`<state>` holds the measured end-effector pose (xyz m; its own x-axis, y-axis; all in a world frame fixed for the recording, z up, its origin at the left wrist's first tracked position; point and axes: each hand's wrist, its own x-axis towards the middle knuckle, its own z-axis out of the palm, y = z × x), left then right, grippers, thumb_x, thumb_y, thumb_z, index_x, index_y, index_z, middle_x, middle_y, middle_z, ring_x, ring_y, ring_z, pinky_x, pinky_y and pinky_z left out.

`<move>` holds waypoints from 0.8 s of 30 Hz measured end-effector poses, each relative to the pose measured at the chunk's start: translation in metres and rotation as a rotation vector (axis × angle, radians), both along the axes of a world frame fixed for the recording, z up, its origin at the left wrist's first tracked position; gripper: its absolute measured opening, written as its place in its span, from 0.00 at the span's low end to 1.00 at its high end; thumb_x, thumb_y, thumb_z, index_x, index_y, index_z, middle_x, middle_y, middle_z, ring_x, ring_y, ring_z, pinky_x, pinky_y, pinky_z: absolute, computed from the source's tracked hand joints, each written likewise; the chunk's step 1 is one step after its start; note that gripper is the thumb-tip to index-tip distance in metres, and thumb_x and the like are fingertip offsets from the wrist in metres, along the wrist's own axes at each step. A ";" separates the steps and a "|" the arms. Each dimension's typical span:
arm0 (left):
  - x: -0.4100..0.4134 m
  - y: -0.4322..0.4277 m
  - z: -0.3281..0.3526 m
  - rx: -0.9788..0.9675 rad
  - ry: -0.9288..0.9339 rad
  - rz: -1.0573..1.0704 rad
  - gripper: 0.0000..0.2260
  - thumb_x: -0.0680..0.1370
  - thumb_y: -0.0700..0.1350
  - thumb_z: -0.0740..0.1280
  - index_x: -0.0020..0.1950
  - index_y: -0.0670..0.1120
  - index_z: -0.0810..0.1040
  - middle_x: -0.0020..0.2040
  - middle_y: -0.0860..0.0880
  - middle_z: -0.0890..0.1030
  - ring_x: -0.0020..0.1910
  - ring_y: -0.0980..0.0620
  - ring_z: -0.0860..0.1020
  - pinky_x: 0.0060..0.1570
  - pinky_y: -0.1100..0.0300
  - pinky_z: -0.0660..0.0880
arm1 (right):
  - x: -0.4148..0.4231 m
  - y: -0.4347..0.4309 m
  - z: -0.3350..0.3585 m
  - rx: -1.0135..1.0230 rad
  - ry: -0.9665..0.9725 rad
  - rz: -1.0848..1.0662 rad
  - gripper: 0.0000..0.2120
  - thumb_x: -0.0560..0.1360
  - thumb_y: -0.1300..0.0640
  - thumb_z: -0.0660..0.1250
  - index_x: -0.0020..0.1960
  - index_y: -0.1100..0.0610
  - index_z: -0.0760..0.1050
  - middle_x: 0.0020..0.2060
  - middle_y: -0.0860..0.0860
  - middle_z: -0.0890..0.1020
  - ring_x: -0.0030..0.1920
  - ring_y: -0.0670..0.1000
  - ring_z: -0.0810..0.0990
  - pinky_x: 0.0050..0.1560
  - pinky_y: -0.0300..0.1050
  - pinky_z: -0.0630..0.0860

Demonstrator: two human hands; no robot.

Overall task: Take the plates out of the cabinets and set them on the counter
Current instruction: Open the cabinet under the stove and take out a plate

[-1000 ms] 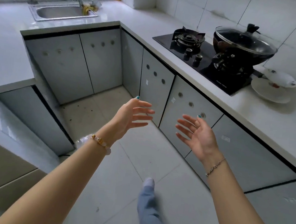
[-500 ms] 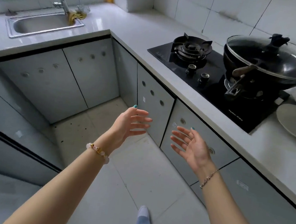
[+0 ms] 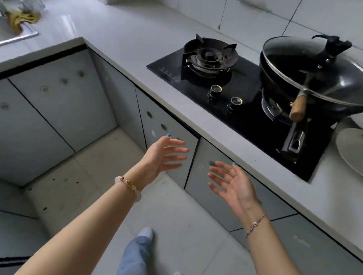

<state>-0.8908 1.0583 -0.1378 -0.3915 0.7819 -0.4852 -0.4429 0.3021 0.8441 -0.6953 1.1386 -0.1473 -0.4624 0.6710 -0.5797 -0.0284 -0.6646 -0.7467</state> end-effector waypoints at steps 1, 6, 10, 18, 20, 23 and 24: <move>-0.008 0.011 -0.005 -0.010 -0.018 -0.027 0.19 0.81 0.52 0.51 0.50 0.44 0.78 0.47 0.47 0.83 0.45 0.47 0.81 0.46 0.54 0.77 | -0.005 0.004 -0.002 -0.004 -0.002 -0.035 0.19 0.81 0.49 0.52 0.56 0.59 0.77 0.48 0.55 0.83 0.49 0.54 0.81 0.54 0.53 0.76; -0.058 0.050 -0.033 -0.142 -0.117 -0.085 0.18 0.81 0.51 0.52 0.50 0.43 0.79 0.49 0.45 0.83 0.47 0.46 0.81 0.48 0.52 0.78 | -0.038 0.012 -0.011 -0.058 -0.023 -0.193 0.18 0.81 0.50 0.53 0.53 0.59 0.77 0.46 0.55 0.83 0.46 0.54 0.81 0.50 0.52 0.75; -0.097 0.077 -0.054 -0.208 -0.245 -0.071 0.18 0.81 0.49 0.51 0.52 0.43 0.78 0.53 0.44 0.81 0.50 0.46 0.79 0.54 0.48 0.76 | -0.069 0.012 -0.019 -0.094 -0.049 -0.274 0.18 0.81 0.50 0.52 0.55 0.60 0.77 0.46 0.56 0.83 0.47 0.54 0.80 0.51 0.51 0.75; -0.121 0.125 -0.092 -0.214 -0.669 0.018 0.25 0.82 0.56 0.45 0.67 0.42 0.70 0.65 0.44 0.75 0.64 0.45 0.73 0.60 0.42 0.70 | -0.107 0.008 -0.037 -0.162 -0.102 -0.395 0.17 0.80 0.50 0.54 0.51 0.58 0.78 0.41 0.54 0.85 0.46 0.54 0.81 0.53 0.51 0.75; -0.118 0.135 -0.095 -0.225 -0.699 0.011 0.26 0.82 0.57 0.44 0.68 0.42 0.69 0.67 0.44 0.74 0.65 0.45 0.72 0.63 0.41 0.68 | -0.109 0.006 -0.039 -0.172 -0.116 -0.408 0.18 0.80 0.50 0.54 0.52 0.58 0.78 0.41 0.54 0.85 0.46 0.54 0.81 0.55 0.52 0.74; -0.112 0.146 -0.096 -0.244 -0.733 0.022 0.26 0.82 0.57 0.44 0.71 0.42 0.66 0.69 0.44 0.71 0.66 0.45 0.71 0.64 0.40 0.67 | -0.110 0.004 -0.043 -0.166 -0.132 -0.427 0.18 0.80 0.49 0.54 0.53 0.58 0.78 0.42 0.54 0.85 0.47 0.54 0.81 0.56 0.53 0.74; -0.110 0.148 -0.097 -0.243 -0.749 0.033 0.26 0.82 0.57 0.44 0.71 0.43 0.65 0.70 0.45 0.70 0.67 0.45 0.71 0.63 0.40 0.68 | -0.109 0.003 -0.044 -0.165 -0.132 -0.435 0.18 0.80 0.49 0.54 0.53 0.58 0.78 0.42 0.53 0.85 0.47 0.54 0.82 0.57 0.53 0.74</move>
<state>-1.0010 1.2067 -0.2343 0.0860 0.6140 -0.7846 -0.8799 0.4162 0.2293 -0.8046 1.1419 -0.1913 -0.0744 0.6799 -0.7295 -0.2418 -0.7220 -0.6483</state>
